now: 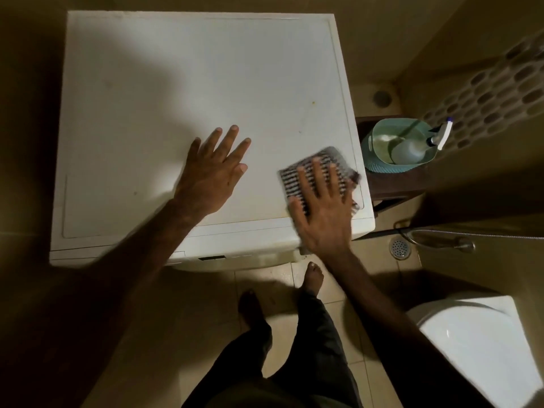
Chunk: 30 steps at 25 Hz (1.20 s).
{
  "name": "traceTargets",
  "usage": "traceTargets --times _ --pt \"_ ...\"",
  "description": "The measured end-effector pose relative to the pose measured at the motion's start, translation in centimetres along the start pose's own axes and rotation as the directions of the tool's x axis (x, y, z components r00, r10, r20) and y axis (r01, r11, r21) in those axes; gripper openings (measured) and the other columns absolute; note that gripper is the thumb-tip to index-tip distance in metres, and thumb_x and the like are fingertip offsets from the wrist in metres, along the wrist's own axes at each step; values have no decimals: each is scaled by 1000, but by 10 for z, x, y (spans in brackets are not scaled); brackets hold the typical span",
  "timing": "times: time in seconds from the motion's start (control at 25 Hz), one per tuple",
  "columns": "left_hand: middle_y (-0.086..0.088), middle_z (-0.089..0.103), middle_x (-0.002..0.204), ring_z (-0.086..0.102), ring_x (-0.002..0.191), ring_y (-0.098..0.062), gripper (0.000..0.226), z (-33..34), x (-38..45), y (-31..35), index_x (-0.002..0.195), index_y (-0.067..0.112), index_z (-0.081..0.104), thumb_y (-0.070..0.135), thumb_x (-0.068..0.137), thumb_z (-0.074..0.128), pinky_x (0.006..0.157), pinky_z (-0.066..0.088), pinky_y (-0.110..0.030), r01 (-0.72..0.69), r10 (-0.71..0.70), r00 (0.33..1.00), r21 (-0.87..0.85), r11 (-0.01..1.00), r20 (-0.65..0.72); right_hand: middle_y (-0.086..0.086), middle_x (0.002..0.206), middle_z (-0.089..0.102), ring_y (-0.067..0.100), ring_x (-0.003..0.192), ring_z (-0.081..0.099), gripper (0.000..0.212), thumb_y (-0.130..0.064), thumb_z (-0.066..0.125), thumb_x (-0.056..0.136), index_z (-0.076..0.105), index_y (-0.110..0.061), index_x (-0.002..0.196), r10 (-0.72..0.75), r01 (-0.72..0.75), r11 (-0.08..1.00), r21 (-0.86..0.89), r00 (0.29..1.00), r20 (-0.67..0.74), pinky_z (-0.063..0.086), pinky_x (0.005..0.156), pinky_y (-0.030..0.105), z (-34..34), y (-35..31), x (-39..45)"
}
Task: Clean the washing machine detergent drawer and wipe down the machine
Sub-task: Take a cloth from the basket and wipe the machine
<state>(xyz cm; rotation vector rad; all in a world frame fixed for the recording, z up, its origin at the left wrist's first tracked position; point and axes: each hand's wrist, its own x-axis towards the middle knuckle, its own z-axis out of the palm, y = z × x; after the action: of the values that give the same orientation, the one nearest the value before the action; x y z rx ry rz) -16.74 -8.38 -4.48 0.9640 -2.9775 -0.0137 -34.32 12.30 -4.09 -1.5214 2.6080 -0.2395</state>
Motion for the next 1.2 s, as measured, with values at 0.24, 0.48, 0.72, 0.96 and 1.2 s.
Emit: traceTargets --times 0.24,0.48,0.72,0.96,1.2 --pt "-4 20 173 25 156 -32 59 1 0 -2 164 28 27 50 110 18 118 29 -59 4 -4 1000 2 1000 -3 2 176 8 33 162 5 63 -57 24 108 20 -32 166 -124 129 989 -73 990 69 15 124 66 0 31 -67" --pt "-2 21 173 26 156 -31 59 0 0 1 163 29 27 50 109 18 119 27 -58 16 -16 1000 -12 1000 -6 2 176 9 30 161 7 70 -61 26 103 23 -28 165 179 -179 984 -14 984 -13 10 125 67 -14 36 13" --pt "-5 24 172 29 155 -33 61 -4 3 -1 162 27 31 50 107 19 117 31 -60 7 -7 1000 -31 1000 11 3 175 12 31 161 9 64 -55 25 108 26 -27 165 -190 194 978 -69 980 66 16 125 63 15 -26 -64" --pt "-4 25 171 30 155 -32 57 -1 0 0 162 28 31 48 109 23 116 31 -58 2 -2 1000 -8 1000 -10 -2 175 13 27 161 9 71 -65 21 104 23 -30 164 91 -90 996 -15 994 59 19 122 70 -19 68 -9" --pt "-3 21 172 25 157 -32 58 -7 -1 1 163 28 29 48 109 25 119 27 -59 14 -13 1000 -60 998 24 2 176 9 31 161 6 65 -55 22 107 20 -28 166 -86 92 993 -73 993 84 8 125 67 1 -18 -13"
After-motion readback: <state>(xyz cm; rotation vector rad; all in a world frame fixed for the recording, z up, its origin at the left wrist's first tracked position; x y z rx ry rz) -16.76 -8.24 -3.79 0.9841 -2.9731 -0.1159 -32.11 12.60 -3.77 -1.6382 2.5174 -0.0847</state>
